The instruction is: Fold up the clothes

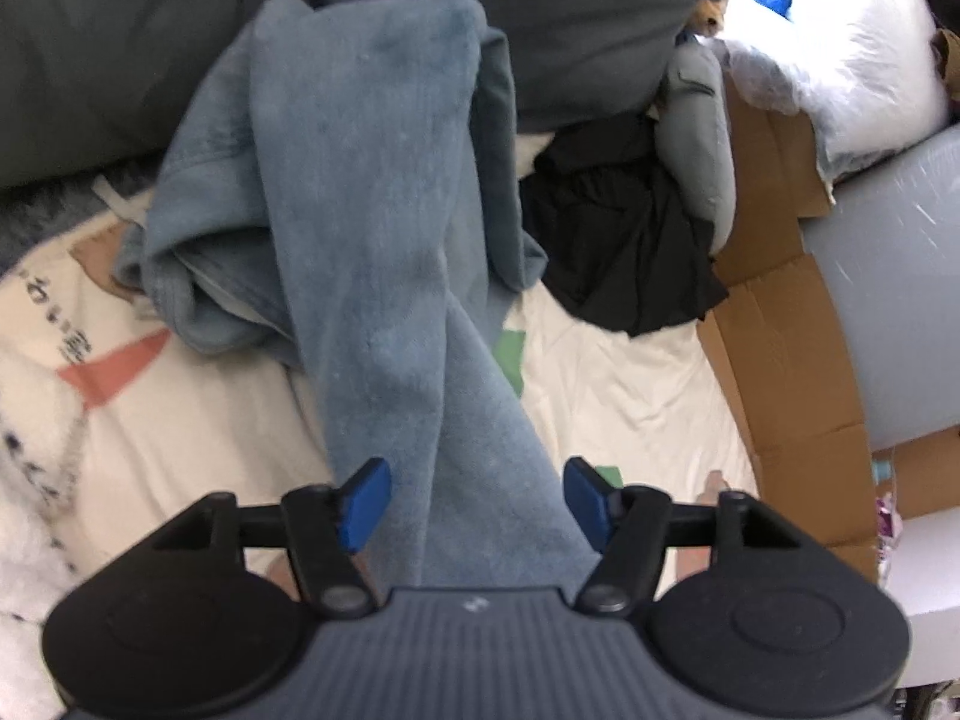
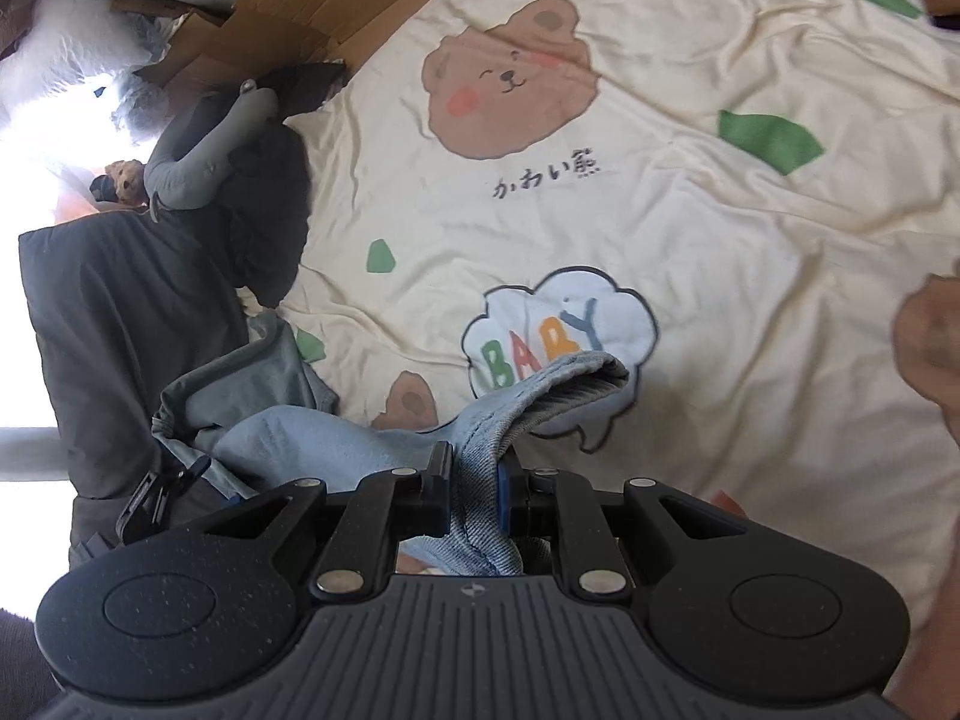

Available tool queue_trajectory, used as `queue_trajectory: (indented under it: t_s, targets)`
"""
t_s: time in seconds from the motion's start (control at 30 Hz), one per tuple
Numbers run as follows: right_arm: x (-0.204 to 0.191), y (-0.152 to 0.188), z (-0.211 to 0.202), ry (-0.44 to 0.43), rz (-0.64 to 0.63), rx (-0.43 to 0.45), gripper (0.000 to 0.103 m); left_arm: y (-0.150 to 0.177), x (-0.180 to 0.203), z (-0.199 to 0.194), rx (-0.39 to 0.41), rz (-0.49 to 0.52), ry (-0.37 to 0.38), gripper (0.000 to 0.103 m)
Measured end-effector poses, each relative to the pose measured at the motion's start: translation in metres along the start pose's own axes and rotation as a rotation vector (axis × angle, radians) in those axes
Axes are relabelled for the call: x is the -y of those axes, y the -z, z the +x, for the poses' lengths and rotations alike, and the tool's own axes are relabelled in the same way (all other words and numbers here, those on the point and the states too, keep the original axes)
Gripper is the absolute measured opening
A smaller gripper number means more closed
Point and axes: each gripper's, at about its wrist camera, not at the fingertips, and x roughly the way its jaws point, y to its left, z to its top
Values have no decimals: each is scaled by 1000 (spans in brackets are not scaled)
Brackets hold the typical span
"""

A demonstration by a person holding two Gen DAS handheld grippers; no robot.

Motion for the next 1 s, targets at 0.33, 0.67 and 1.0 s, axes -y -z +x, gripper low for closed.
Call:
queue_trajectory:
  t_s: [0.33, 0.67, 1.0]
  targets:
    - [12, 21, -38, 22, 8, 48, 12, 10, 16, -38, 33, 74, 22, 0]
    - [24, 37, -50, 32, 18, 55, 12, 19, -3, -68, 67, 62, -32, 49]
    - [49, 47, -65, 124, 72, 63, 12, 42, -9, -14, 0, 15, -39, 66]
